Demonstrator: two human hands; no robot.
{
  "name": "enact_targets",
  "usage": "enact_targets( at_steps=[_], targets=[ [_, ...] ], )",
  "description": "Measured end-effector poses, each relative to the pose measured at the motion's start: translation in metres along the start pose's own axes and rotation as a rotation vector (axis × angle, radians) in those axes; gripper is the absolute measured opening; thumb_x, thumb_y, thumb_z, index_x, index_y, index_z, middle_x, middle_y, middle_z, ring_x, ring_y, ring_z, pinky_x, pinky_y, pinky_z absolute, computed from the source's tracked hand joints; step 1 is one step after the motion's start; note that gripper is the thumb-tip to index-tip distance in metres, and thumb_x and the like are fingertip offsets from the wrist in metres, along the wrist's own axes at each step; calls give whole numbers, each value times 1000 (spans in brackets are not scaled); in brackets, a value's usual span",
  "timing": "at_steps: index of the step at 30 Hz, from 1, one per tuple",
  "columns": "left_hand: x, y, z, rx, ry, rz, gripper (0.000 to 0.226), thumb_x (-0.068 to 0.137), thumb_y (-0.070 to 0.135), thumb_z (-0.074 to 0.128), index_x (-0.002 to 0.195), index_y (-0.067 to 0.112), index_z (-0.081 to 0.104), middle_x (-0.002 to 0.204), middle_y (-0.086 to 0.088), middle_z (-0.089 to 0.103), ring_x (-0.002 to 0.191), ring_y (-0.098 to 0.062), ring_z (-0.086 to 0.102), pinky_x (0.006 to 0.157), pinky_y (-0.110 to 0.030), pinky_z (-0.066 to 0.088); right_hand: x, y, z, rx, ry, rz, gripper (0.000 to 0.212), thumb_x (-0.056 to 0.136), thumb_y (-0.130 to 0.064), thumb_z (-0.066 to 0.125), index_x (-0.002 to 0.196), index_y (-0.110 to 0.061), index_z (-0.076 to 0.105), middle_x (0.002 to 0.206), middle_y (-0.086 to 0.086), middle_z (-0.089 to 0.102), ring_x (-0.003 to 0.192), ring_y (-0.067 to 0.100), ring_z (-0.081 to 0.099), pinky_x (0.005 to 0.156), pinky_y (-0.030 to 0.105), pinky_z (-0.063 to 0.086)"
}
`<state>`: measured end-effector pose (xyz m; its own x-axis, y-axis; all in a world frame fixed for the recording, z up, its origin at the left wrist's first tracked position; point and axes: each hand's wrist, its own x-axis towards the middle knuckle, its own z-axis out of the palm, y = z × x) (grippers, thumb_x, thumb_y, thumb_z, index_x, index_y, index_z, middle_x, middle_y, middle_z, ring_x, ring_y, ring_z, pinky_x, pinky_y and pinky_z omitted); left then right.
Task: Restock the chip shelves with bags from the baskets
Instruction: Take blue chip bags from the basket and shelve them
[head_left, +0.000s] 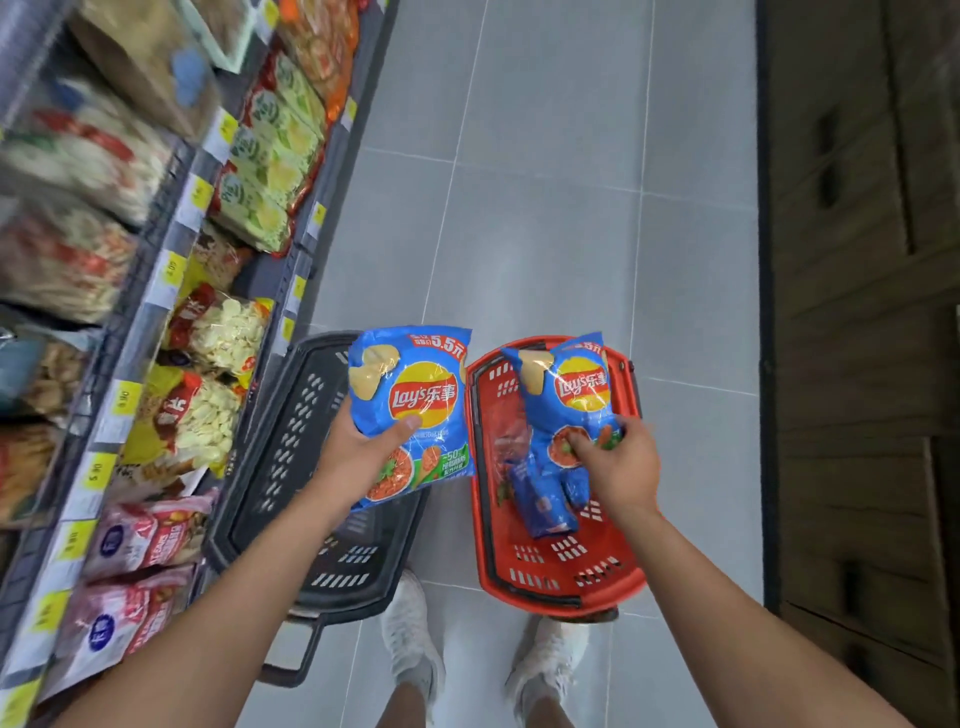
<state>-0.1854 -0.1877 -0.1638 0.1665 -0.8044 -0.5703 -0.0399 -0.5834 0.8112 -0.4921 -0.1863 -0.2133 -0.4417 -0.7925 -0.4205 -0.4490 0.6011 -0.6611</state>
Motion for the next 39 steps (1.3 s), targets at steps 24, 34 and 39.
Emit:
enact_targets(
  at_steps=[24,34,39],
  targets=[
    [-199,385,-101,-167,59,530,22,89,21,83,108,27,72,103,6,81,97,-20,77,87,-41,62,-170,-378,-226,401,210,-596,44,74,-35,91,103,-23,59,103,-4,63,89,10,66,75,33,56],
    [-344,377,-103,-304,403,646,29,89,20,81,116,24,71,106,6,81,97,-17,77,86,-38,61,-219,-431,-271,440,-38,-951,39,72,-25,92,95,-26,60,94,0,63,87,10,65,79,24,52],
    [-421,349,-115,-308,565,681,34,88,25,81,118,29,67,101,17,80,90,-7,76,81,-30,61,-263,-441,-263,415,-171,-1098,44,72,-34,92,104,-24,63,100,-6,64,91,10,64,79,29,53]
  ],
)
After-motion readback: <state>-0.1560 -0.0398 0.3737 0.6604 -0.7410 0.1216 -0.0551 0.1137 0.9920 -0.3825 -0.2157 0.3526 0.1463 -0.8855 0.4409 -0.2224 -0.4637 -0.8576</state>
